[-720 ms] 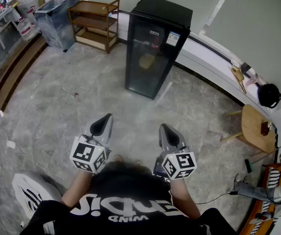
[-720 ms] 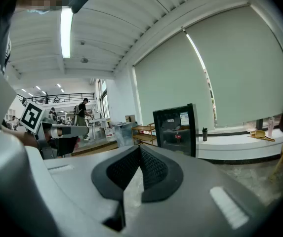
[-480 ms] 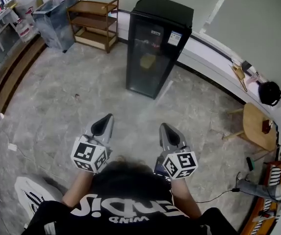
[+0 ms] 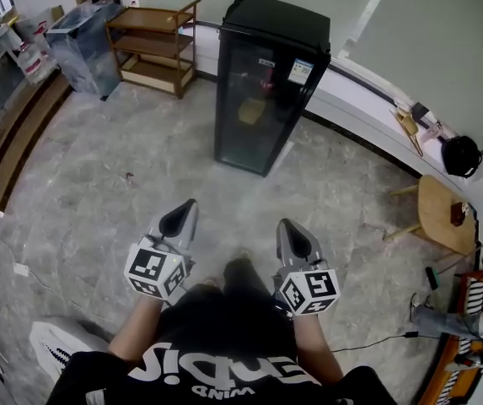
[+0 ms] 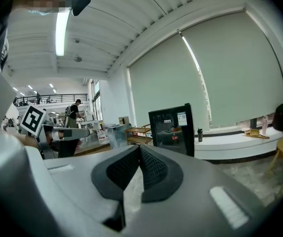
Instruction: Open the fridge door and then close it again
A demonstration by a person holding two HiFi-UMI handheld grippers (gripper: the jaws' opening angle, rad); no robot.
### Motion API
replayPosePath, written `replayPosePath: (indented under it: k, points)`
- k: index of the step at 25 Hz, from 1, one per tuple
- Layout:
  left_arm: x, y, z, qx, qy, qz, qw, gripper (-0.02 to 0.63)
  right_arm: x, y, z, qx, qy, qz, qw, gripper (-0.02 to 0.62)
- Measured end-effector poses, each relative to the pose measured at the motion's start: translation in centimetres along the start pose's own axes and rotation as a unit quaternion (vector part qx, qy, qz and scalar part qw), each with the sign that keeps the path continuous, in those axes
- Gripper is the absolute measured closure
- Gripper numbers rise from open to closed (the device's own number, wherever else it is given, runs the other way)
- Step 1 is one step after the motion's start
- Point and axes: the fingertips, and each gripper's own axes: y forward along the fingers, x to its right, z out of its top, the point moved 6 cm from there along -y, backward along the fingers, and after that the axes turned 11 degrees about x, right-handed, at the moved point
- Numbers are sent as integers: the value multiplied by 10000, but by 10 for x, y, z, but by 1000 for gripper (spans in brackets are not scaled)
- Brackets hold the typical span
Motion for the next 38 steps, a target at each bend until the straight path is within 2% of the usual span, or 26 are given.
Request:
replayPosePath:
  k: [7,11,16,27,38]
  points:
    - [-15,42,-5,27,7,-106,9999,604,26,32,-7,16,61,-89,9999,598]
    - [-36,74,-5,83,23,-93,9999,604,42,68,-5,9,20,-64,10000,598]
    - [-59,123,-3,186,-8,-89,9998,604,69,121,9,245,106,-18,9996,598]
    - [-103,228,10,188,-126,-19,9997,604,125,225,27,30,223,290,9993,598]
    - [-137,316,17,374,-204,291,9987,604,190,314,45,-68,202,638,9977,598]
